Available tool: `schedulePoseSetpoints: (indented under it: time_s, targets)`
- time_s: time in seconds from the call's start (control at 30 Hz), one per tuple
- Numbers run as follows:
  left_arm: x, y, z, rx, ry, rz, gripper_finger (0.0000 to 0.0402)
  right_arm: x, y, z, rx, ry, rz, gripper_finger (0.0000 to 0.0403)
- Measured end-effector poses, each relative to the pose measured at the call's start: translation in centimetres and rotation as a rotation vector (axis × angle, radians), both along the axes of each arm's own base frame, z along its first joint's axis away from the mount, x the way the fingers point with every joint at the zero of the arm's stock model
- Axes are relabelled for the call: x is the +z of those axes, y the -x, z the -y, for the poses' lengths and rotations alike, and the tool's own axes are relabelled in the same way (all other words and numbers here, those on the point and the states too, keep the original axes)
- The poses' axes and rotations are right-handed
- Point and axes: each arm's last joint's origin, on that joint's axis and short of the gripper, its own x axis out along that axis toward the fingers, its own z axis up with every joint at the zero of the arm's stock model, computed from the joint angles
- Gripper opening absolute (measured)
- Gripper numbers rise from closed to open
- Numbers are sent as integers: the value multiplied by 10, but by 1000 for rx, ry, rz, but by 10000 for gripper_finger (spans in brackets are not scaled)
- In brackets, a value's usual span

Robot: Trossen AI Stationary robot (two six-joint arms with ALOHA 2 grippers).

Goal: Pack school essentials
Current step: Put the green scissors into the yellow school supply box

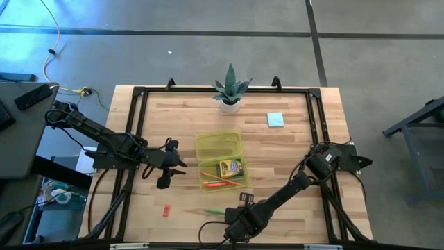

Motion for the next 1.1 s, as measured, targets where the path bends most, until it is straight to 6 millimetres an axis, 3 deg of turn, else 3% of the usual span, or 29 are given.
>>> schedulePoseSetpoints:
  time_s: [0.23,0.6,1.1]
  targets:
    - [0,0,0,0,0,0,120,4,1,1,44,14,6,1]
    - [0,0,0,1,1,0,120,40,2,17,133,131,84,0]
    - [0,0,0,1,2,1,120,93,-5,83,195,302,70,0]
